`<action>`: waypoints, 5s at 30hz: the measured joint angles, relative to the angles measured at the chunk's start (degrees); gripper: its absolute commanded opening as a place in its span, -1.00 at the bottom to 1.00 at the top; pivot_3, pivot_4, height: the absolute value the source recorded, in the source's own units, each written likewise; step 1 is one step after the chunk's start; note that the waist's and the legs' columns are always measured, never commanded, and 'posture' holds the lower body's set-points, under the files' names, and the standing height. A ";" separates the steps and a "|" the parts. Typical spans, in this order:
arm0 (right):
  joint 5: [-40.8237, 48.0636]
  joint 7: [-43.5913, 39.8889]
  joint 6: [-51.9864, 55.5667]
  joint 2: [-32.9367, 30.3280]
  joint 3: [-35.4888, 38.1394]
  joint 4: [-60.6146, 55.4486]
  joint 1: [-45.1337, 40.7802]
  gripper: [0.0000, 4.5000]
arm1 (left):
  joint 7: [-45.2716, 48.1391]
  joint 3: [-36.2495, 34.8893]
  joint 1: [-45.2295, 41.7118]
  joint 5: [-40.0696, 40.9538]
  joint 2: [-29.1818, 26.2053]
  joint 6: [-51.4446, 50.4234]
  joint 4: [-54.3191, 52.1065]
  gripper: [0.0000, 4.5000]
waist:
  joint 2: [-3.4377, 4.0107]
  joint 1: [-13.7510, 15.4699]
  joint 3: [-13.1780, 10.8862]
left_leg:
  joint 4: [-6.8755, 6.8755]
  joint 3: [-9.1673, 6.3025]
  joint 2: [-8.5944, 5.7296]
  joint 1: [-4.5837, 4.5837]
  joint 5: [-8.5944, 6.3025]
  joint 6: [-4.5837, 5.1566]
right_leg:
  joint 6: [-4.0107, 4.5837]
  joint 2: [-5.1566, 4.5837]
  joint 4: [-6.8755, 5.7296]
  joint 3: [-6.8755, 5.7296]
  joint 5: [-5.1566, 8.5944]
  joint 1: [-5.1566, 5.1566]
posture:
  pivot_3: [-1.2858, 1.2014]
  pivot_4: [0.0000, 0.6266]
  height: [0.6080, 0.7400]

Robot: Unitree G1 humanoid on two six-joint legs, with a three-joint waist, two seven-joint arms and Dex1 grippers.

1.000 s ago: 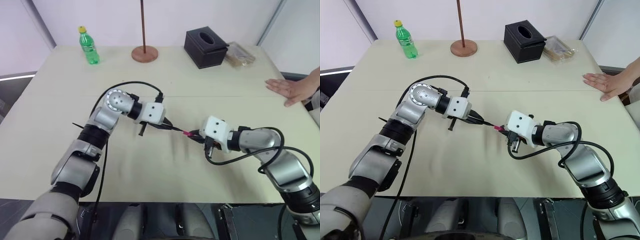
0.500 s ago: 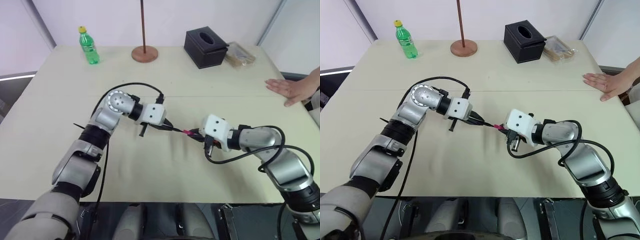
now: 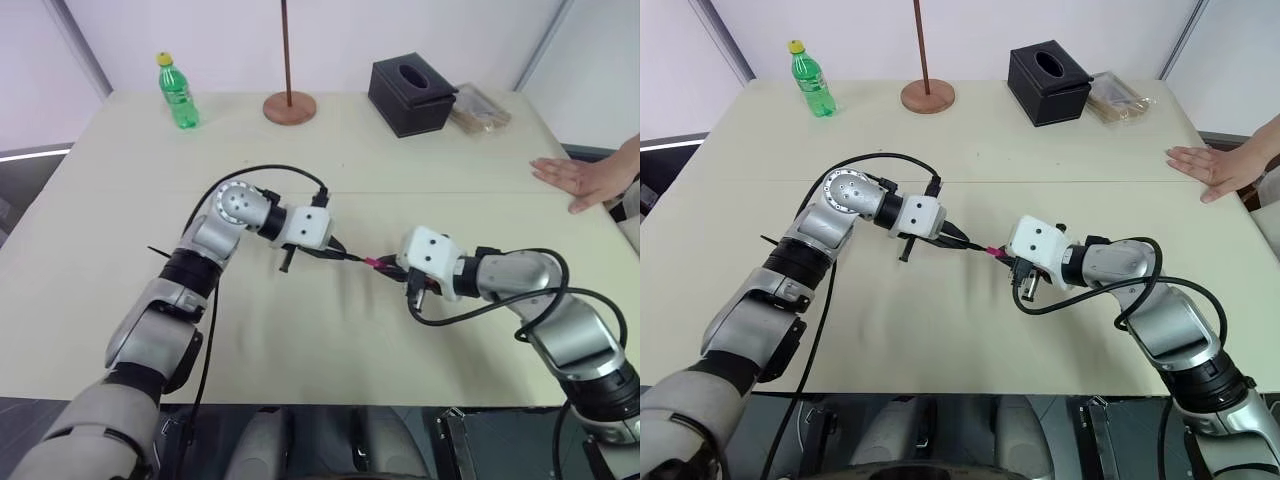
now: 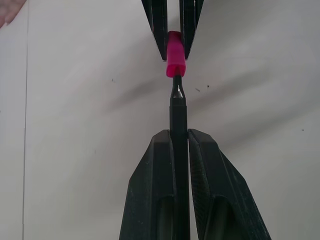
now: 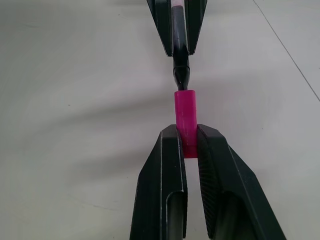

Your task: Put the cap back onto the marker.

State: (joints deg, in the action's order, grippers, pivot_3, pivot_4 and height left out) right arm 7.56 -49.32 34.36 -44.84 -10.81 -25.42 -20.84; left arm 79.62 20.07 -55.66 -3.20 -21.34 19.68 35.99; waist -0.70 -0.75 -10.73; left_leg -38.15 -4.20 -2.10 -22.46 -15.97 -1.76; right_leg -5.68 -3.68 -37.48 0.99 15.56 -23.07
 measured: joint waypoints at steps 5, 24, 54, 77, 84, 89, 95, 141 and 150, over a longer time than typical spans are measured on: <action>-0.77 -0.29 -1.43 0.04 -1.43 1.19 -0.95 -0.99 | -0.02 0.01 0.00 0.02 0.30 -0.04 -0.68 -1.00 | 0.00 -0.02 0.00 | 0.00 0.00 0.00 0.00 0.00 0.00 | 0.00 0.00 0.00 0.00 0.00 0.00 | 0.03 -0.52 1.00; -3.64 -1.80 -4.85 0.67 -3.45 5.41 -2.92 -0.99 | -0.05 0.01 1.07 0.05 0.20 -0.73 -3.37 -1.00 | 0.00 -0.01 0.00 | 0.00 0.00 0.00 -0.02 0.00 0.00 | 0.00 0.00 0.00 0.01 0.00 -0.03 | 0.03 -0.52 1.00; -1.67 -1.33 4.23 1.19 -2.95 1.46 -4.12 -0.99 | -2.13 -0.46 3.15 1.56 0.38 -1.77 -4.70 -1.00 | 0.00 0.01 0.00 | 0.00 0.00 0.00 -0.02 0.00 0.00 | 0.00 -0.01 0.00 0.02 0.00 -0.04 | 0.03 -0.52 1.00; -2.00 -1.78 6.31 1.19 -4.56 -0.24 -5.12 -0.80 | 0.15 -0.57 3.11 2.54 0.14 -1.37 -4.53 -1.00 | 0.00 0.00 0.00 | 0.00 0.00 0.01 -0.03 0.00 0.00 | 0.00 -0.01 0.00 0.01 0.00 -0.04 | 0.03 -0.52 1.00; -1.41 -1.78 5.15 1.34 -4.39 -4.34 -6.33 0.72 | 0.09 0.90 3.41 2.45 0.83 -1.98 -4.66 -1.00 | 0.00 -0.03 0.00 | 0.00 0.00 0.00 -0.04 0.00 0.00 | 0.00 -0.01 0.00 0.01 0.00 -0.05 | 0.03 -0.52 1.00; -1.57 -1.82 5.11 -0.60 -4.24 -4.36 -5.38 0.72 | -0.53 0.85 4.98 2.47 -1.41 -3.57 -6.05 -1.00 | 0.00 -0.01 0.00 | 0.01 0.00 0.02 -0.05 0.00 0.00 | 0.00 -0.01 0.00 0.02 0.00 -0.08 | 0.03 -0.52 1.00; -0.72 -1.22 5.67 -2.29 -0.57 -5.99 -1.45 0.72 | -6.23 -0.53 7.73 2.25 -3.24 -8.32 -8.38 -1.00 | 0.00 0.11 0.00 | 0.01 -0.01 0.05 -0.06 0.00 0.00 | 0.00 -0.03 0.00 0.03 0.00 -0.07 | 0.03 -0.52 1.00; 2.87 15.88 13.40 5.42 6.35 -22.14 20.90 0.75 | -56.73 -26.70 49.61 16.48 0.66 -67.08 -63.40 1.00 | -0.01 0.24 0.02 | 0.05 -0.05 0.09 0.03 -0.01 -0.02 | 0.02 -0.15 0.02 0.09 0.01 0.00 | 0.03 -0.52 1.00; 5.08 13.74 13.33 4.85 6.68 -21.74 19.61 0.75 | -56.32 -29.68 54.97 18.71 0.52 -58.37 -70.64 1.00 | -0.01 0.15 0.02 | 0.07 -0.04 0.08 0.01 -0.01 -0.02 | 0.02 -0.18 0.25 0.10 0.01 0.08 | 0.03 -0.52 1.00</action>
State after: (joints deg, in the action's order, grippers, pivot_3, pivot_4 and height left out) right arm 12.64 -35.58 47.69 -40.00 -4.12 -47.16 -1.23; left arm 23.30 -9.61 -0.68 15.50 -20.82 -38.69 -34.65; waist -0.70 -0.59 -10.70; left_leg -38.08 -4.24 -2.01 -22.44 -15.98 -1.79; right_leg -5.65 -3.86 -37.23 1.09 15.57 -22.99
